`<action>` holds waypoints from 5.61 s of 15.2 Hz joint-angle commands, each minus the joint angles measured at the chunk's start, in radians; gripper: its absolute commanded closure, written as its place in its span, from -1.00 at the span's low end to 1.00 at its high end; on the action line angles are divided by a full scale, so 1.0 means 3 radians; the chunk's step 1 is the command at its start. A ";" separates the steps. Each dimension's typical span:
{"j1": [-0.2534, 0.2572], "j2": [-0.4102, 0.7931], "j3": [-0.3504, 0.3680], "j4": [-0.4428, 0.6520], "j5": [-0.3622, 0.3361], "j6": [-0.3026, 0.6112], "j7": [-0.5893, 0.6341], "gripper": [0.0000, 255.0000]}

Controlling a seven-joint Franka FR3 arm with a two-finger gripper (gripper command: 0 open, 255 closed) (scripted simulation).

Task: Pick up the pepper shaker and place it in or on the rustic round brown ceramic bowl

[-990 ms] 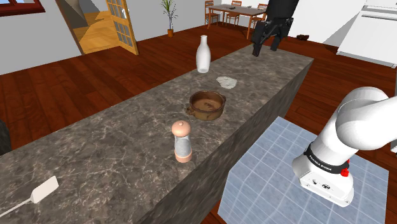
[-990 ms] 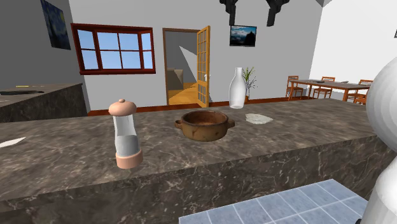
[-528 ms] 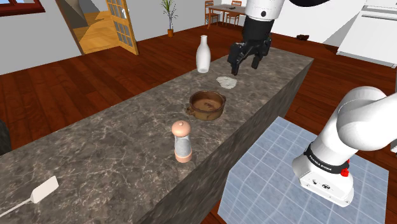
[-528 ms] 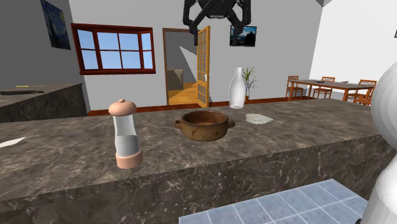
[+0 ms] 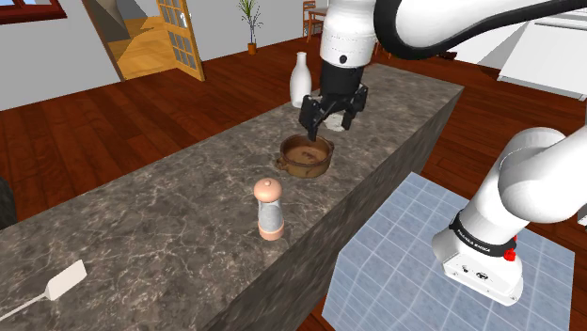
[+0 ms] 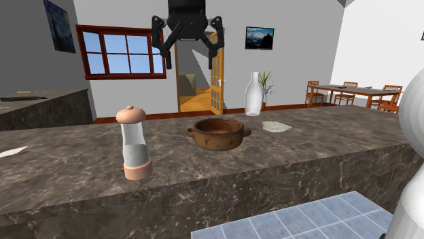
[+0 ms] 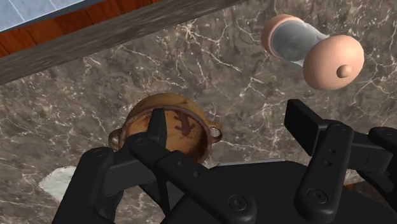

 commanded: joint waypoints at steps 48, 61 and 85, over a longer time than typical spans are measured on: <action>-0.0074 0.1527 0.0924 0.0861 -0.0639 0.0522 0.1366 1.00; -0.0083 0.1370 0.0880 0.1311 -0.0525 -0.0048 0.1251 1.00; -0.0636 0.1052 -0.0100 0.1622 -0.0415 -0.0609 -0.0313 1.00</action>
